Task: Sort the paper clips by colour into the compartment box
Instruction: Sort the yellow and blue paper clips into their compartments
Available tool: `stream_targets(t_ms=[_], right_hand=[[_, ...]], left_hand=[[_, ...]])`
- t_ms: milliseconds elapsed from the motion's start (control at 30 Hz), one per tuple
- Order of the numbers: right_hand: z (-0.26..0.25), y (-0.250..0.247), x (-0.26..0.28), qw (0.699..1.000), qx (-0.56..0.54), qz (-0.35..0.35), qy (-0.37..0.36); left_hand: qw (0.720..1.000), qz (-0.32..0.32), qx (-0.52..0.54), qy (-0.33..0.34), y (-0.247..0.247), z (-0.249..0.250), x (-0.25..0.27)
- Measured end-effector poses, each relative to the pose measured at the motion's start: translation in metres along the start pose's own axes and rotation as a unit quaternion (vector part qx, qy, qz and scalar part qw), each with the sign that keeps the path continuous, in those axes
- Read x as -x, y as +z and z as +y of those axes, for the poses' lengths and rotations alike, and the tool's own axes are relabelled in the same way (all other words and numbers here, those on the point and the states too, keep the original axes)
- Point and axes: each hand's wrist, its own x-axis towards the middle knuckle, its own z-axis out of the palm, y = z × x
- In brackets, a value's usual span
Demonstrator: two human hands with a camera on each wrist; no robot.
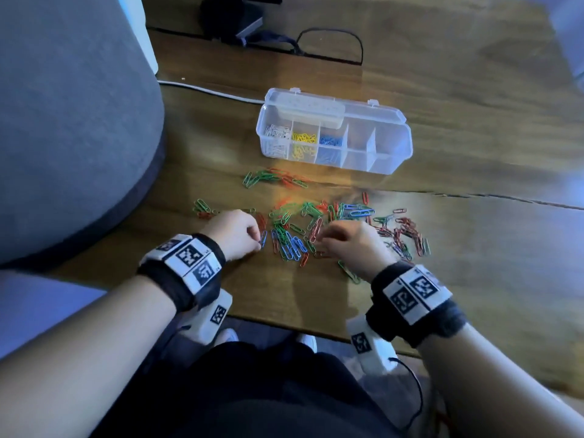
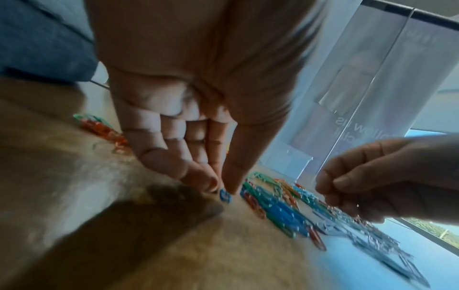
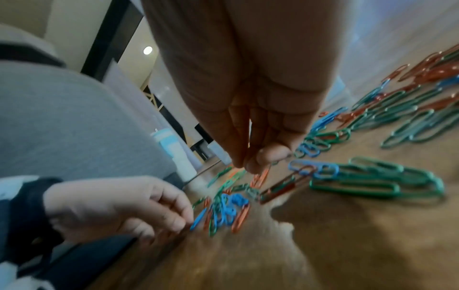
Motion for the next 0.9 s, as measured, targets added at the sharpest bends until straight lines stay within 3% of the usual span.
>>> stream_targets(t_ms=[167, 367, 500, 633, 733, 800, 900], right_hand=[[-0.014, 0.037, 0.005, 0.994, 0.087, 0.066, -0.026], [-0.017, 0.049, -0.001, 0.980, 0.183, 0.080, 0.017], [-0.013, 0.048, -0.003, 0.982, 0.170, 0.071, 0.039], [-0.011, 0.039, -0.002, 0.991, 0.077, 0.094, 0.058], [-0.004, 0.034, 0.000, 0.987, -0.093, 0.117, 0.060], [-0.001, 0.034, 0.004, 0.960, -0.250, 0.100, 0.076], [-0.003, 0.035, 0.010, 0.909, -0.393, 0.064, 0.128]], left_hand=[[0.997, 0.066, 0.043, -0.007, 0.019, -0.002, -0.001], [0.995, 0.085, 0.043, -0.001, 0.020, -0.009, -0.002], [0.997, 0.067, 0.021, 0.019, 0.017, -0.014, -0.001], [0.995, 0.076, 0.016, 0.059, 0.015, -0.016, 0.002], [0.987, 0.087, 0.096, 0.093, 0.013, -0.021, 0.004], [0.981, 0.061, 0.146, 0.113, 0.012, -0.023, 0.005], [0.984, 0.020, 0.100, 0.145, 0.012, -0.020, 0.006]])
